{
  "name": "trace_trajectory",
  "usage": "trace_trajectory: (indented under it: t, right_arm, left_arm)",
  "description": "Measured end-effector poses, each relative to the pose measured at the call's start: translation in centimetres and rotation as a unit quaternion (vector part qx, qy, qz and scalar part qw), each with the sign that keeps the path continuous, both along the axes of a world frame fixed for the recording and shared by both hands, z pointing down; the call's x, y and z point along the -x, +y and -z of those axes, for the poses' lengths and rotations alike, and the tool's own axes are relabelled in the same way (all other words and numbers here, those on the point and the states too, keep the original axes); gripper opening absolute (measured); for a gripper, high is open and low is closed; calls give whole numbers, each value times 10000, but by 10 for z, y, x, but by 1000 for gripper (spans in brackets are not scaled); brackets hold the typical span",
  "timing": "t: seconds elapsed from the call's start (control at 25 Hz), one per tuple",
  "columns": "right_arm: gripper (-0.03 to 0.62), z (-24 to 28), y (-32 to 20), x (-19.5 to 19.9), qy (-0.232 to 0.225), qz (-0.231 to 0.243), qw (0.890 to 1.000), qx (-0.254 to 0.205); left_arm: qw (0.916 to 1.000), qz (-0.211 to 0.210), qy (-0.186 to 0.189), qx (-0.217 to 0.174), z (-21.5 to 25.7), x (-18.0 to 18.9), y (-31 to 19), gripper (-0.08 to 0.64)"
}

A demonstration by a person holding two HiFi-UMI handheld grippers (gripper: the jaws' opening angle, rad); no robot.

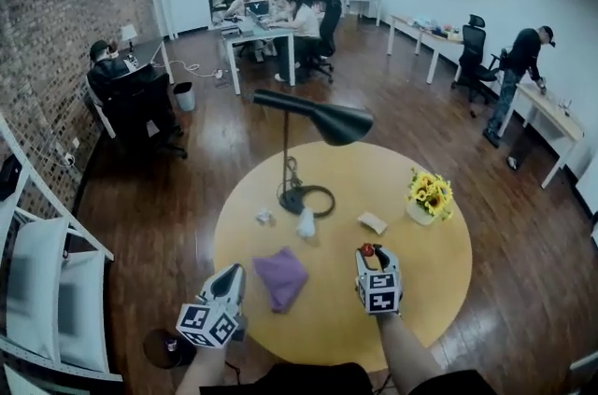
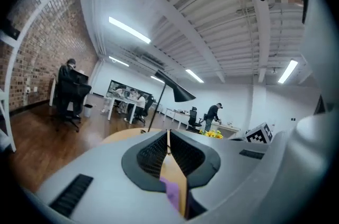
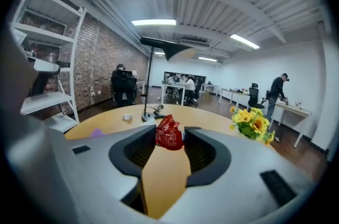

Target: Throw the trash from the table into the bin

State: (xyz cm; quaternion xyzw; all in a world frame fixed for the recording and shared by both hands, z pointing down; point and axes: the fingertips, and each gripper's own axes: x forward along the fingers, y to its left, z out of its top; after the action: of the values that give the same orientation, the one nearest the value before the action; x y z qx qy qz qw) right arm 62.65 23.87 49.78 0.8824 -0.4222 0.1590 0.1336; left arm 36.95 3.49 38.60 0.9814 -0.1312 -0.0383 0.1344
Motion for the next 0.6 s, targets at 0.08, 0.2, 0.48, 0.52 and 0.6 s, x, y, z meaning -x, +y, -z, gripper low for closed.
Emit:
trace_trajectory:
  t: [0.08,0.2,0.48,0.52,0.6]
  right_arm:
    - [178,25,-43,27,173,398,9987,-274]
    - [178,60,-100,76,415,1043,9918,-619]
    - [178,95,-220,216,454,2653,9577,-1021]
    - [178,95,-234,239,416,2846,9519,-1060]
    - [178,99,-262,288,392,3269,9374,-1134]
  left_arm:
    - [9989,390,118,-234,12,35,-24,18]
    - [9924,1111,373,-375,30,100,-60,18]
    - [9623,2628,569,-419,33,267,-92,18]
    - [9571,2812,547,-431,31,291,-91,18]
    - [9438,3230,545,-436,28,342,-92,18]
